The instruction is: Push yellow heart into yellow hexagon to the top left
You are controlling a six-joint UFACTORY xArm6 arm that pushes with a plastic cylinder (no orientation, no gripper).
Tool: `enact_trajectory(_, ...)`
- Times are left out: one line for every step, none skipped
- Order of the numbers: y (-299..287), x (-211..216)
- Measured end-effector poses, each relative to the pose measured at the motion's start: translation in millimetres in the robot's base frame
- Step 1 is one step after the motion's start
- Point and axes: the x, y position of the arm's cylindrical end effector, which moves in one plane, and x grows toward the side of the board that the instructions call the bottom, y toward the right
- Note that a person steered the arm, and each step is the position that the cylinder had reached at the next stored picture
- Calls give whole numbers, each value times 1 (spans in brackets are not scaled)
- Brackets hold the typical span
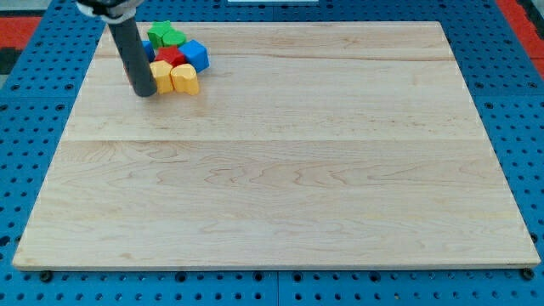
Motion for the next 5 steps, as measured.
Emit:
enact_trajectory(2,30)
enact_trajectory(5,70)
enact_trajectory(60,52)
enact_trajectory(94,23)
enact_trajectory(68,4)
